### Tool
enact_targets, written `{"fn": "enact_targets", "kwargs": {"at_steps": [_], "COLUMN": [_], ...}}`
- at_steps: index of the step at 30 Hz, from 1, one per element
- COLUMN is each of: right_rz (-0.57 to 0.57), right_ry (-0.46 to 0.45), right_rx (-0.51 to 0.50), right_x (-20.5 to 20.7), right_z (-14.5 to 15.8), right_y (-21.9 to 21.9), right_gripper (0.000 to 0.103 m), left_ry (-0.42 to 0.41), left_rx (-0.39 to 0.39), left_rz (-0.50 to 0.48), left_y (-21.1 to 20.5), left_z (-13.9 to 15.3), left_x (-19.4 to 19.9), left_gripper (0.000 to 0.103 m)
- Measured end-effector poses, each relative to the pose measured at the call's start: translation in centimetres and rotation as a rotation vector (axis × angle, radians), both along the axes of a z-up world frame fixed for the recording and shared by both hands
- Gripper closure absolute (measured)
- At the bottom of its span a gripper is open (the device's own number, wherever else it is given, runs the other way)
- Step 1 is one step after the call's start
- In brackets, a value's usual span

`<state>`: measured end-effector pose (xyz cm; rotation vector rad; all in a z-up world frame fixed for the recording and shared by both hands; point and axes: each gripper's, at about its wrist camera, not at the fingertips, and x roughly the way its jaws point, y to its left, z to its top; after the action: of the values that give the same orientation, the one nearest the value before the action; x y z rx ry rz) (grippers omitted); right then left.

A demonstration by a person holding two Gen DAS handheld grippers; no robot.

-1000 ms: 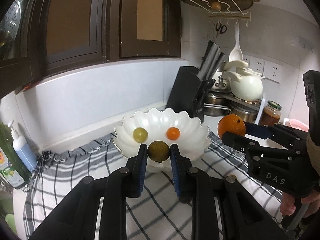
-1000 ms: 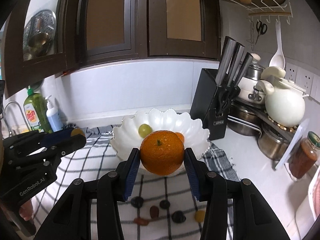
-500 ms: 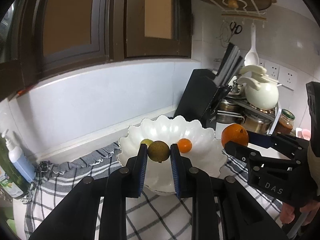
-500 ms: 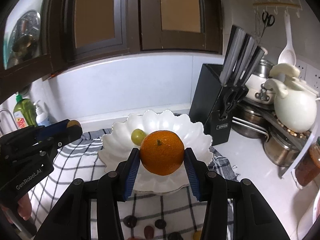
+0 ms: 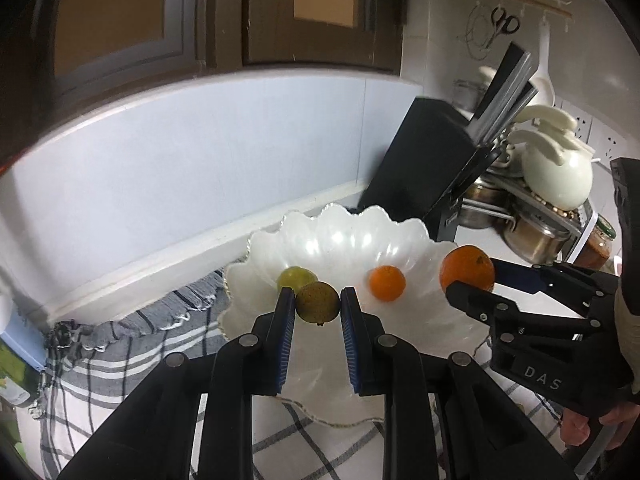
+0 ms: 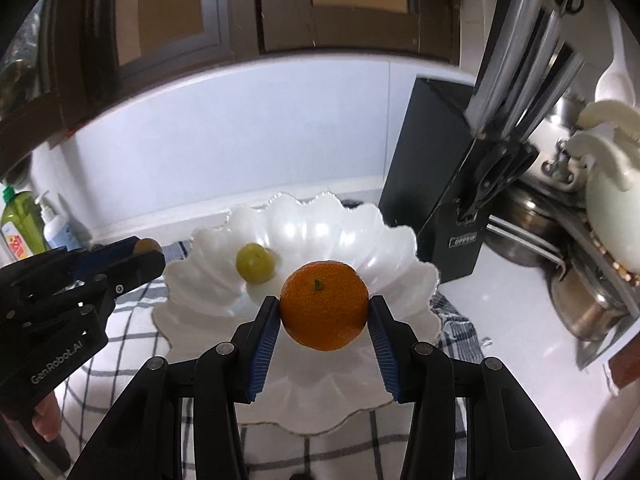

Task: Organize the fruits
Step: 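Carry both fruits into the white bowl and open both tools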

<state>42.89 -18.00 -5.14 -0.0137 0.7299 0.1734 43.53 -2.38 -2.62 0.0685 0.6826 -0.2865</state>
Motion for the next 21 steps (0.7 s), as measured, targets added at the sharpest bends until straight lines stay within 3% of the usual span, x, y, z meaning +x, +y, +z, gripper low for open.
{"fn": "enact_targets", "kwargs": {"at_steps": [9,21], "right_rz": [0.004,0.007], "right_ry": [0.148,0.234], "right_rx": [0.013,0.0], "right_x": [3.9,5.4], "right_z": [-3.3,-6.7], "right_y": [-0.6,-0.3], "right_gripper": [0.056,0.056], "left_ry": [0.123,0.223], "left_rx": [0.015,0.053], "left_rz": [0.011,0.021], "left_y": [-0.3,-0.7], "left_z": [-3.4,-7.0], "left_x": [4.0,6.6], "left_gripper": [0.079,0.079]}}
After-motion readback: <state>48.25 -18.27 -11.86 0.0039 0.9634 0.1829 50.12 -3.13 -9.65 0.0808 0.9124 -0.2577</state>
